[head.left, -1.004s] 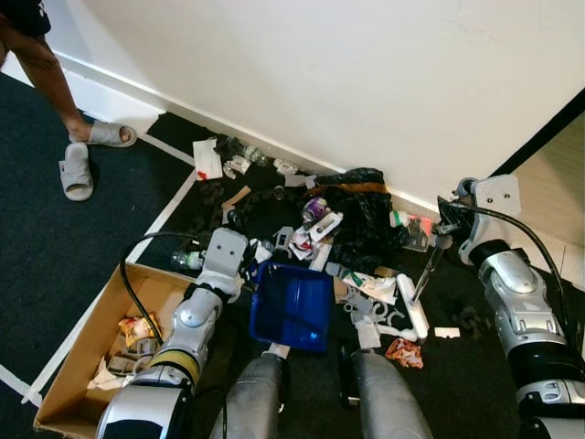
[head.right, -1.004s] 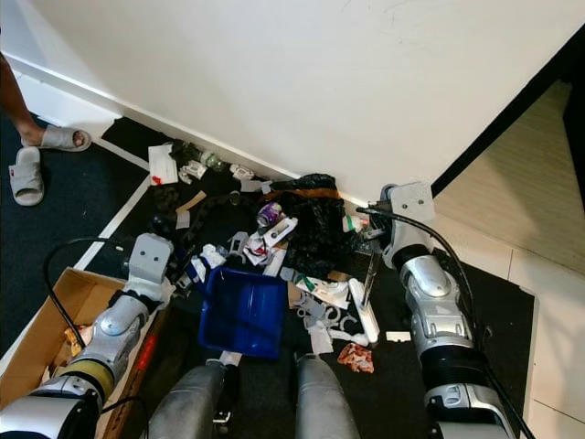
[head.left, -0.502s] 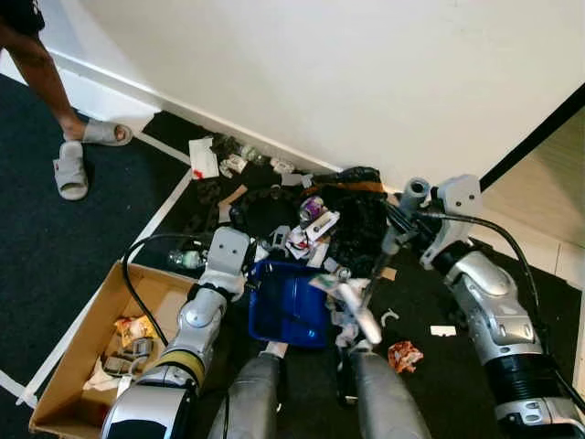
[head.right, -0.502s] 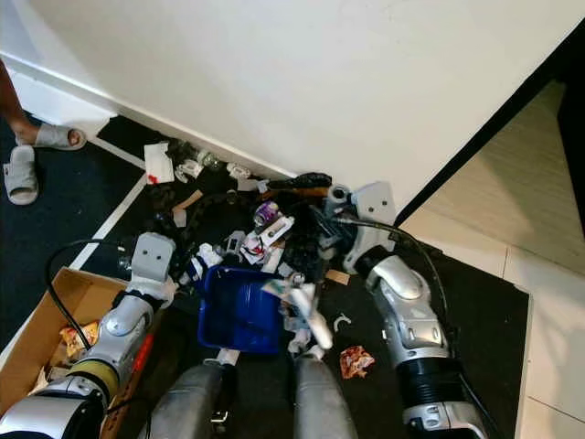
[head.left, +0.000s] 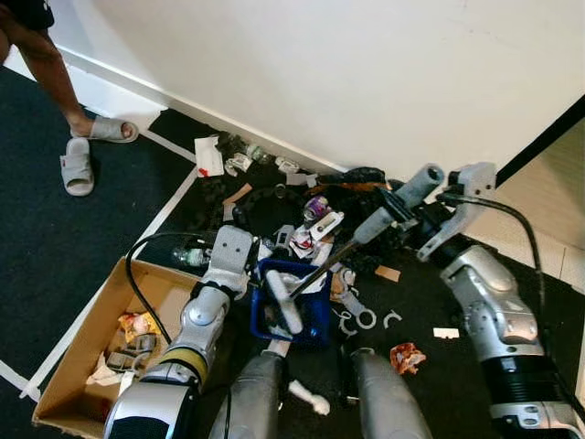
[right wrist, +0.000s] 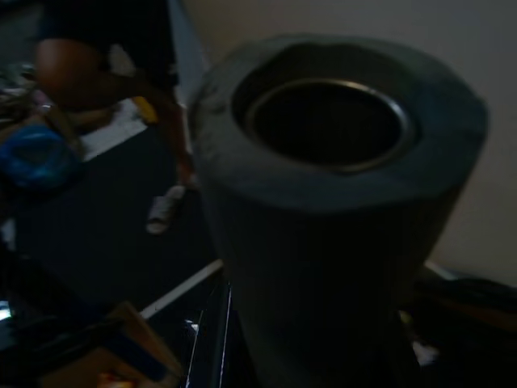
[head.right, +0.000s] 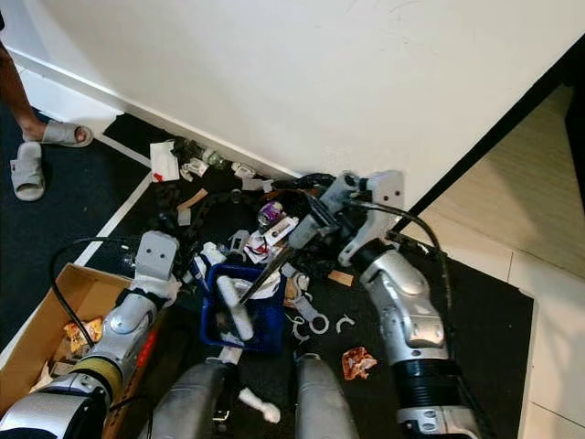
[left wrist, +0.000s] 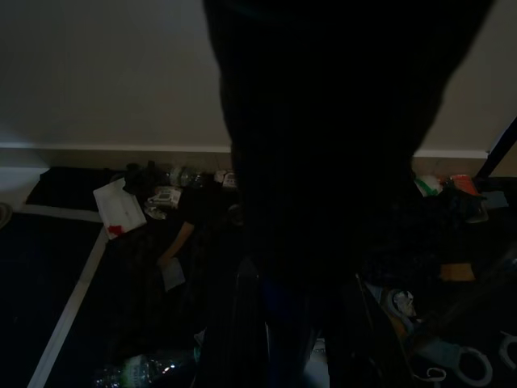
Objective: Sweep floor
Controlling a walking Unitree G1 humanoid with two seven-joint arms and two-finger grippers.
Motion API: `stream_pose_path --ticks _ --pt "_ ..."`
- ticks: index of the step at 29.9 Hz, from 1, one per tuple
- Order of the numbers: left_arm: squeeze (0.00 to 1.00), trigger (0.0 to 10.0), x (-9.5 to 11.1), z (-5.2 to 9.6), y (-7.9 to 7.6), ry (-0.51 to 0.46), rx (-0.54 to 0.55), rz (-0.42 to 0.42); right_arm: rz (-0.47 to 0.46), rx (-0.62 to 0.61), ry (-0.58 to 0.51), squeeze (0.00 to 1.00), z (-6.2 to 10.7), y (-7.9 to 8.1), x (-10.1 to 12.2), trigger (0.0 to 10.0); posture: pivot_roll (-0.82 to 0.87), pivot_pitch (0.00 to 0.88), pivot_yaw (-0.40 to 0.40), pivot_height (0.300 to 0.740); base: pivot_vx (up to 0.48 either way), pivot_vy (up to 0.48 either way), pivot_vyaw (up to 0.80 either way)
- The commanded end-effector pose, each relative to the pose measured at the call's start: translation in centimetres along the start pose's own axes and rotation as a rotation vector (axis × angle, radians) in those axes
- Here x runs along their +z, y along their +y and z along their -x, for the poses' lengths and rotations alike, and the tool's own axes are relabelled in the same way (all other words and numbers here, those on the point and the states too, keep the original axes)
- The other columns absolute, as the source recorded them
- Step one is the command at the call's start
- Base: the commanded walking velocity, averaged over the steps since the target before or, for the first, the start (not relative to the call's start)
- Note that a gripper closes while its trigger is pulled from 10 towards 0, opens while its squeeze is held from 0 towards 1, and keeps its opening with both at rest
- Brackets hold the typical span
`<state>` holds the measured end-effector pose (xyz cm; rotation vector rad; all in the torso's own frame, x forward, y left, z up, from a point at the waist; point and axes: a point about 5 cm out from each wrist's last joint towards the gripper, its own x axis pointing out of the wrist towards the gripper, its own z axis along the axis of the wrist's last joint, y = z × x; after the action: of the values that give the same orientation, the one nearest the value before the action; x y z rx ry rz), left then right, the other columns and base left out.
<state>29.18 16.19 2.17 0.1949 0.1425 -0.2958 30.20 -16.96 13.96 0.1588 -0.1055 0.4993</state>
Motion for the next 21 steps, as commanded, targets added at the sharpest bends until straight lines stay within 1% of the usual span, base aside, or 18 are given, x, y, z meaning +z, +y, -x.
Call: stream_pose_path --ticks 1,2,3,4,8,9,10,12,13,14,15,16,17,19,21 --pt "0.00 10.0 -1.4 0.6 -0.7 0.071 -0.005 0.020 0.053 -0.074 -0.044 0.00 0.3 -1.7 1.5 10.0 0.01 0.209 -0.045 0.740 0.000 0.000 0.00" --pt "0.00 10.0 -1.4 0.6 -0.7 0.072 -0.004 0.021 0.082 -0.121 -0.060 0.00 0.4 -2.6 2.2 10.0 0.01 0.204 -0.044 0.740 0.000 0.000 0.00" --pt "0.00 10.0 -1.4 0.6 -0.7 0.072 -0.004 0.021 0.082 -0.121 -0.060 0.00 0.4 -2.6 2.2 10.0 0.01 0.204 -0.044 0.740 0.000 0.000 0.00" --pt "0.00 10.0 -1.4 0.6 -0.7 0.072 -0.004 0.020 0.092 -0.143 -0.069 0.00 0.4 -3.0 2.5 10.0 0.01 0.204 -0.044 0.740 0.000 0.000 0.00" --pt "0.00 10.0 -1.3 0.5 -0.6 0.071 -0.001 0.021 0.173 -0.236 -0.106 0.00 0.8 -5.1 4.2 10.0 0.02 0.182 -0.040 0.740 0.000 0.000 0.00" --pt "0.00 10.0 -1.3 0.5 -0.6 0.071 -0.001 0.021 0.173 -0.236 -0.106 0.00 0.8 -5.1 4.2 10.0 0.02 0.182 -0.040 0.740 0.000 0.000 0.00" --pt "0.00 10.0 -1.3 0.5 -0.6 0.073 0.001 0.022 0.239 -0.278 -0.086 0.00 1.1 -6.1 4.7 10.0 0.03 0.170 -0.040 0.740 0.000 0.000 0.00" --pt "0.00 10.0 -1.3 0.5 -0.5 0.074 0.002 0.021 0.256 -0.286 -0.079 0.00 1.2 -6.3 4.8 10.0 0.03 0.170 -0.040 0.740 0.000 0.000 0.00" --pt "0.00 10.0 -1.3 0.5 -0.5 0.072 0.002 0.021 0.287 -0.295 -0.070 0.00 1.3 -6.6 5.1 10.0 0.03 0.167 -0.040 0.740 0.000 0.000 0.00" --pt "0.00 10.0 -1.3 0.5 -0.6 0.071 0.002 0.020 0.335 -0.323 -0.065 0.00 1.7 -7.3 5.7 10.0 0.03 0.160 -0.039 0.740 0.000 0.000 0.00" --pt "0.00 10.0 -1.3 0.5 -0.6 0.071 0.002 0.020 0.335 -0.323 -0.065 0.00 1.7 -7.3 5.7 10.0 0.03 0.160 -0.039 0.740 0.000 0.000 0.00" --pt "0.00 10.0 -1.3 0.5 -0.6 0.072 0.001 0.021 0.353 -0.357 -0.076 0.00 2.1 -8.0 6.4 10.0 0.03 0.160 -0.039 0.740 0.000 0.000 0.00" --pt "0.00 10.0 -1.4 0.5 -0.6 0.073 0.001 0.021 0.352 -0.367 -0.083 0.00 2.3 -8.2 6.6 10.0 0.03 0.160 -0.039 0.740 0.000 0.000 0.00" --pt "0.00 10.0 -1.4 0.5 -0.6 0.073 0.001 0.021 0.349 -0.371 -0.088 0.00 2.3 -8.3 6.7 10.0 0.03 0.160 -0.039 0.740 0.000 0.000 0.00" --pt "0.00 10.0 -1.5 0.6 -0.9 0.077 -0.005 0.021 0.317 -0.410 -0.127 0.00 2.8 -9.1 7.6 10.0 0.02 0.156 -0.039 0.740 0.000 0.000 0.00"
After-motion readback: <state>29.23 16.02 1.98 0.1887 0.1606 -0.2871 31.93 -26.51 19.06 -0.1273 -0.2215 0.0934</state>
